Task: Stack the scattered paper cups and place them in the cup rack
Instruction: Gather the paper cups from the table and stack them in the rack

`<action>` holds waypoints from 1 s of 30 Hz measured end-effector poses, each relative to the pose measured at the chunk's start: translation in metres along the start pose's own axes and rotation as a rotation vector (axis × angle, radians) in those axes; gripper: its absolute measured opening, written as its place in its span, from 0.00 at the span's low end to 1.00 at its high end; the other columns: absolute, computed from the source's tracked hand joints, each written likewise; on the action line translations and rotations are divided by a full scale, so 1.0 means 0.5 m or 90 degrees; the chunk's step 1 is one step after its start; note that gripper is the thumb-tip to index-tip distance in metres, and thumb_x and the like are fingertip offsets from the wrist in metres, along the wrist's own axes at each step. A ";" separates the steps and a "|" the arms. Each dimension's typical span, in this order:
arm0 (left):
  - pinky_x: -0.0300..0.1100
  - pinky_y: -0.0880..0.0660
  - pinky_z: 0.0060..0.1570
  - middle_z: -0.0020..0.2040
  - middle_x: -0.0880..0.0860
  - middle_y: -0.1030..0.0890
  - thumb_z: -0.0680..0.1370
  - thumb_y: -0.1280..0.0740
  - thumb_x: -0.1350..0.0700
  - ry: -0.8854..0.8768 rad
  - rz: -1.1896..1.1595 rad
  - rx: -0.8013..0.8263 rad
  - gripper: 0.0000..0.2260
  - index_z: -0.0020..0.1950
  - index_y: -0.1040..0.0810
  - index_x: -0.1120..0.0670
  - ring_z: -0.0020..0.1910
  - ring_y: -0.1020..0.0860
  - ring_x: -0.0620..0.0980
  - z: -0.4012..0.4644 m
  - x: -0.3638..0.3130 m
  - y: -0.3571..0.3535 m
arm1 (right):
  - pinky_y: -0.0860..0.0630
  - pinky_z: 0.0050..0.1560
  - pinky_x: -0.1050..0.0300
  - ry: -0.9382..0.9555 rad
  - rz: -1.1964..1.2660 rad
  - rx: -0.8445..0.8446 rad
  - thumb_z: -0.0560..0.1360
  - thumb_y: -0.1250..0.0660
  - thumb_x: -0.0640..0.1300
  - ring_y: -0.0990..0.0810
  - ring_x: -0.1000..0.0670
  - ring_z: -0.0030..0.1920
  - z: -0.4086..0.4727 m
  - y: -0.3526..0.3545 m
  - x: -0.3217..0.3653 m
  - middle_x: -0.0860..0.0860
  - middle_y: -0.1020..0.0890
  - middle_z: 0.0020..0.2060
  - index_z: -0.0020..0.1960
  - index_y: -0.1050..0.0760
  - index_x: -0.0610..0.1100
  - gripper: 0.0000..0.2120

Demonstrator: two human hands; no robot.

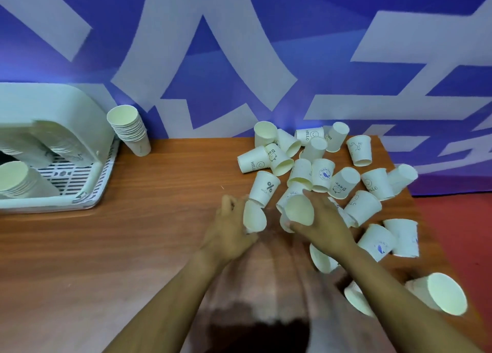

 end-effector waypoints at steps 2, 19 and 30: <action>0.44 0.30 0.58 0.53 0.46 0.43 0.68 0.30 0.50 -0.026 0.003 -0.011 0.36 0.74 0.39 0.50 0.57 0.32 0.53 -0.025 0.030 0.050 | 0.34 0.62 0.52 -0.018 0.008 -0.021 0.68 0.27 0.55 0.32 0.46 0.66 -0.026 -0.014 0.055 0.47 0.30 0.67 0.73 0.39 0.46 0.39; 0.44 0.30 0.59 0.62 0.49 0.38 0.68 0.28 0.48 0.012 0.030 -0.078 0.41 0.76 0.46 0.46 0.62 0.32 0.51 -0.187 0.217 0.372 | 0.31 0.64 0.52 0.097 0.025 -0.023 0.67 0.29 0.59 0.32 0.50 0.66 -0.101 -0.131 0.413 0.53 0.32 0.67 0.73 0.41 0.50 0.40; 0.45 0.29 0.59 0.65 0.51 0.37 0.68 0.26 0.47 0.087 0.069 -0.126 0.37 0.73 0.37 0.52 0.63 0.31 0.54 -0.255 0.310 0.457 | 0.33 0.66 0.52 0.130 0.047 0.038 0.67 0.28 0.56 0.34 0.49 0.67 -0.099 -0.217 0.487 0.52 0.34 0.67 0.74 0.41 0.50 0.40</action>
Point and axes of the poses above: each hand's wrist, its own z-axis towards the middle knuckle, its own y-axis out of the back of the hand, x = y × z, the point moved 3 cm from there along z, towards the middle knuckle
